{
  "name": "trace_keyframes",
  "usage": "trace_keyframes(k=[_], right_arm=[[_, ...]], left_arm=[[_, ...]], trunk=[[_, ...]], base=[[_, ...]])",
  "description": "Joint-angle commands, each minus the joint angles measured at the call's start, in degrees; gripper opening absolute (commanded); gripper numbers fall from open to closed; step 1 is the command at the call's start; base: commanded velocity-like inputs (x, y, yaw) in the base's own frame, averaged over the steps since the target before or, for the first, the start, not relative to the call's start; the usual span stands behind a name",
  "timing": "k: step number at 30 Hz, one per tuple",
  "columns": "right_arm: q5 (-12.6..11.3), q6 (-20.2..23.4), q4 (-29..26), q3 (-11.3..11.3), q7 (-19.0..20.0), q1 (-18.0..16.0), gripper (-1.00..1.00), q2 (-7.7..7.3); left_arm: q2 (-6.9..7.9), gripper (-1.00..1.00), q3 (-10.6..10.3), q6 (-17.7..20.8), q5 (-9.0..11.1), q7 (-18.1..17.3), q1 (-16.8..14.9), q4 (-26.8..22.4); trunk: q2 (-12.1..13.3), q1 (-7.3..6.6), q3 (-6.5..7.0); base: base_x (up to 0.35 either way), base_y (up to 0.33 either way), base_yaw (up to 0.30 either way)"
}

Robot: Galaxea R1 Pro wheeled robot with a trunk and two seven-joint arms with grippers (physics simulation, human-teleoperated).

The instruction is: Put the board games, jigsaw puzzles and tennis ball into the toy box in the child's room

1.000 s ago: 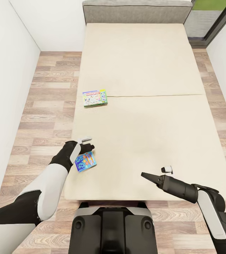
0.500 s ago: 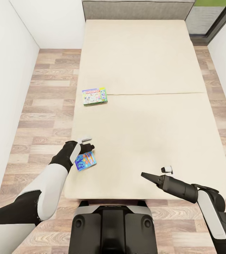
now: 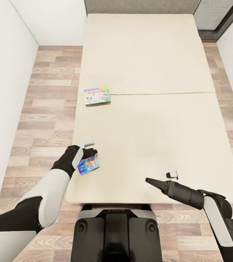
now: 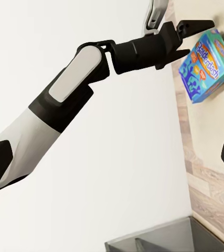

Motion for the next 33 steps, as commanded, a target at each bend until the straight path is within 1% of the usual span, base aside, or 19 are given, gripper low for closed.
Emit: trace_keyframes(k=[1,9,23,33], right_arm=[[0.2,0.2,0.0,0.0,0.3,0.0,1.0,-0.01],[0.2,0.1,0.0,0.0,0.3,0.0,1.0,-0.01],[0.2,0.1,0.0,0.0,0.3,0.0,1.0,-0.01],[0.2,0.1,0.0,0.0,0.3,0.0,1.0,-0.01]], left_arm=[[-0.07,1.0,0.3,0.3,0.2,0.2,0.0,-0.1],[-0.01,1.0,0.3,0.3,0.2,0.2,0.0,-0.1],[0.0,1.0,0.3,0.3,0.2,0.2,0.0,-0.1],[-0.04,1.0,0.3,0.3,0.1,0.2,0.0,-0.1]], trunk=[[-0.1,0.03,-0.16],[-0.1,0.03,-0.58],[-0.1,0.03,-0.61],[-0.1,0.03,-0.61]], base=[[0.0,0.0,0.0],[0.0,0.0,0.0],[-0.002,0.0,0.0],[-0.071,-0.031,0.0]])
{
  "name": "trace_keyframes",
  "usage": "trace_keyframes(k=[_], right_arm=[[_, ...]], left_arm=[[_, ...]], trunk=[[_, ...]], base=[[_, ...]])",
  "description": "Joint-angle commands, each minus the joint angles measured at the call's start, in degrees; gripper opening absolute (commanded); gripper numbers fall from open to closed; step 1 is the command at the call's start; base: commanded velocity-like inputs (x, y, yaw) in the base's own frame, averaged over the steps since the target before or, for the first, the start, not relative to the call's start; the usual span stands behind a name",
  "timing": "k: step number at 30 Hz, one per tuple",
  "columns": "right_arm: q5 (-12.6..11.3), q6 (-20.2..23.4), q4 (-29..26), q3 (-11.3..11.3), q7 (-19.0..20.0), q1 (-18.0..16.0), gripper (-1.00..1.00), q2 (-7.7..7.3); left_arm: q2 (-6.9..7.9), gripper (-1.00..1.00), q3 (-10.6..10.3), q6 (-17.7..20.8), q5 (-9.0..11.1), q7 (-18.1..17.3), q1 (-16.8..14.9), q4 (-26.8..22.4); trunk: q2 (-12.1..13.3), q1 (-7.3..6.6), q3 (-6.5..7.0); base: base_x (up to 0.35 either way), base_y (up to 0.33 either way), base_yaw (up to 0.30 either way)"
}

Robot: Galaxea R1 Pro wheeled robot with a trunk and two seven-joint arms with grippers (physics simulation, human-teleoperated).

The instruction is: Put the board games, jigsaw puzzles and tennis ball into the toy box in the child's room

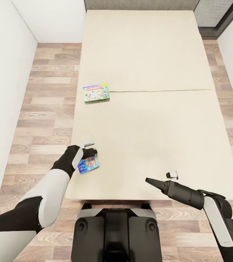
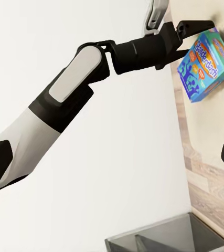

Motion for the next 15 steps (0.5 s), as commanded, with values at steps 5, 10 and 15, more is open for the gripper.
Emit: trace_keyframes(k=[5,10,15], right_arm=[[0.2,0.2,0.0,0.0,0.3,-0.1,1.0,0.5],[0.2,0.2,0.0,0.0,0.3,-0.1,1.0,0.74],[0.2,0.2,0.0,0.0,0.0,-0.1,1.0,0.78]], left_arm=[[-0.1,1.0,0.3,0.3,0.2,0.2,0.0,-0.1],[-0.07,1.0,0.3,0.3,0.2,0.2,0.0,-0.1],[-0.09,1.0,0.3,0.3,0.2,0.2,0.0,-0.1]], trunk=[[-0.1,0.03,-0.06],[-0.1,0.03,-0.06],[-0.1,0.03,-0.06]], base=[[-0.15,-0.002,0.0],[-0.056,0.0,0.0],[-0.113,0.0,0.0]])
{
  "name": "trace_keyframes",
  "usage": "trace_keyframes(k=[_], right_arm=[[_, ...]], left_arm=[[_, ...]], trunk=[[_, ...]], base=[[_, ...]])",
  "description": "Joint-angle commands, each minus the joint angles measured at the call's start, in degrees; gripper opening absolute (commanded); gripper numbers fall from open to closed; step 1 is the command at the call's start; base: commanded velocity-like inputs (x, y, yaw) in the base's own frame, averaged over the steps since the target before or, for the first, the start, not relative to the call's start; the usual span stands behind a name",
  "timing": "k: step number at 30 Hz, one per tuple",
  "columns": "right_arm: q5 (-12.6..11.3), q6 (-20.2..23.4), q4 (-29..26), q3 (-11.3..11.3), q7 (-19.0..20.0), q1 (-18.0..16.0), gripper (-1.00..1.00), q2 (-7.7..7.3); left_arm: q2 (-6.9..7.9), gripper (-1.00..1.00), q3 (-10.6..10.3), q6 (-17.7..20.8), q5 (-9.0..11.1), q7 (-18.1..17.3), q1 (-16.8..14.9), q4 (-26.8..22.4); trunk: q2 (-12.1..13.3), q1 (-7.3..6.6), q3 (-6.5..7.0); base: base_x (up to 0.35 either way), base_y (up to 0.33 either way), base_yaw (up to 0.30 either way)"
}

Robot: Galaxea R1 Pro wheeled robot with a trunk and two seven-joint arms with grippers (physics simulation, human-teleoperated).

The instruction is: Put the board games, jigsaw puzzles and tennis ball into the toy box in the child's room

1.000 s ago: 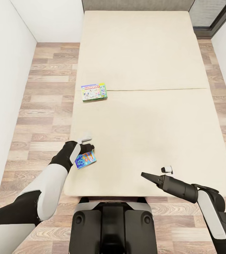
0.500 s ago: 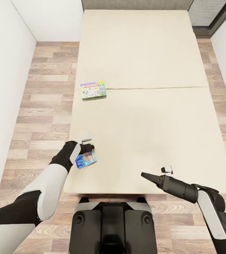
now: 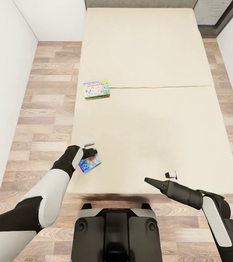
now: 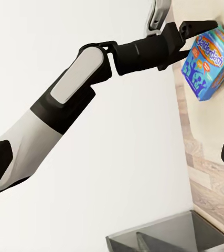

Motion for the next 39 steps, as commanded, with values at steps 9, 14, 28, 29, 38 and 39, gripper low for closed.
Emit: trace_keyframes(k=[9,14,28,29,38,39], right_arm=[[0.2,0.2,0.0,-0.1,-0.6,0.0,1.0,0.0],[0.2,0.2,0.0,0.0,-0.6,0.1,1.0,0.0],[0.2,0.2,0.0,0.0,-0.6,0.1,1.0,0.0],[0.2,0.2,0.0,0.0,-0.6,0.1,1.0,0.0],[0.2,0.2,0.0,0.0,-0.6,0.1,1.0,0.17],[0.2,0.2,0.0,0.0,-0.6,0.1,1.0,0.22]], left_arm=[[-0.09,1.0,0.3,0.3,0.2,0.2,0.0,-0.1],[-0.09,1.0,0.3,0.3,0.2,0.2,0.0,-0.1],[-0.1,1.0,0.3,0.3,0.2,0.2,0.0,0.0],[-0.1,1.0,0.3,0.3,0.2,0.2,0.0,0.0],[-0.09,1.0,0.3,0.3,0.1,0.2,0.0,0.2],[-0.09,1.0,0.3,0.3,0.1,0.2,0.0,0.2]], trunk=[[-0.1,0.01,-0.06],[-0.1,0.01,-0.06],[-0.1,0.01,-0.06],[-0.1,0.01,-0.06],[-0.1,0.01,-0.06],[-0.1,0.01,-0.06]], base=[[-0.093,-0.006,0.0],[-0.106,-0.098,0.0],[-0.008,-0.067,0.0],[-0.025,-0.244,0.0],[-0.013,-0.106,0.0],[-0.079,-0.135,0.0]])
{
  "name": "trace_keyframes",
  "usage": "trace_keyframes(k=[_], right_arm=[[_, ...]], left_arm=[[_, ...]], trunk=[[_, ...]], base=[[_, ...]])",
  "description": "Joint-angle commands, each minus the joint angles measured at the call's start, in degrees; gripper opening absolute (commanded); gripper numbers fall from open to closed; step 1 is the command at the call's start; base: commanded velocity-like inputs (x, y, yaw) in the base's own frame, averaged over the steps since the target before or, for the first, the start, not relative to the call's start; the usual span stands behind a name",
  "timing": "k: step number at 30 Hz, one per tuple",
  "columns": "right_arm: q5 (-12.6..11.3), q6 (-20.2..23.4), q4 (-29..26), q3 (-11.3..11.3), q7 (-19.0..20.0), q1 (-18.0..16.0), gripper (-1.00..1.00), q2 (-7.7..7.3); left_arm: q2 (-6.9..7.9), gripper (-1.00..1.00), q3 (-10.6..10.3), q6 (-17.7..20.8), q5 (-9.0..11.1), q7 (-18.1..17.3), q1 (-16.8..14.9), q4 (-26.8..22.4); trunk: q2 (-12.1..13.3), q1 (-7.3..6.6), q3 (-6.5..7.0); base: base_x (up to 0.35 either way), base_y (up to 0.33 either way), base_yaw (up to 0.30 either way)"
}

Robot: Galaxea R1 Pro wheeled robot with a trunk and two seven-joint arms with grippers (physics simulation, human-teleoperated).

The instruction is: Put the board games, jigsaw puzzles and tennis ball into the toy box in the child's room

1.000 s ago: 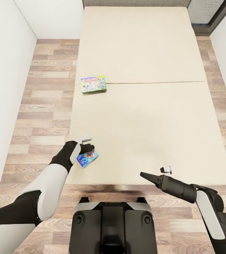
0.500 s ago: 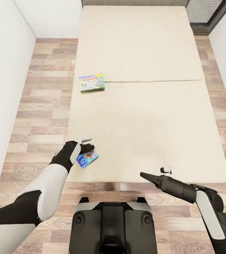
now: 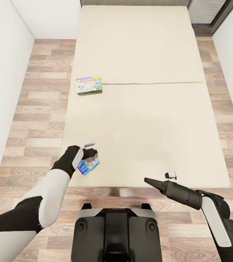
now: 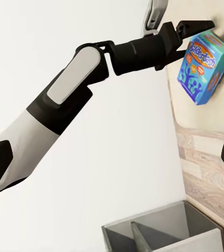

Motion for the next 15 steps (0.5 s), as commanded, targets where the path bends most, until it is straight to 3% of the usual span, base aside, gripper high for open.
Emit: trace_keyframes(k=[1,6,15], right_arm=[[0.2,0.2,0.0,0.0,0.3,0.0,1.0,0.08],[0.2,0.2,0.0,0.0,0.3,0.0,1.0,0.49],[0.2,0.2,0.0,0.0,0.3,0.0,1.0,0.56]], left_arm=[[-0.08,1.0,0.3,0.1,0.2,0.2,0.0,-0.1],[-0.07,1.0,0.3,-1.3,0.2,0.2,0.0,0.0],[-0.07,1.0,0.3,-1.7,0.2,0.2,0.0,0.1]], trunk=[[-0.1,0.03,-0.06],[-0.1,0.03,-0.06],[-0.1,0.03,-0.06]], base=[[-0.121,-0.179,0.0],[-0.09,-0.168,0.0],[-0.074,-0.051,0.0]])
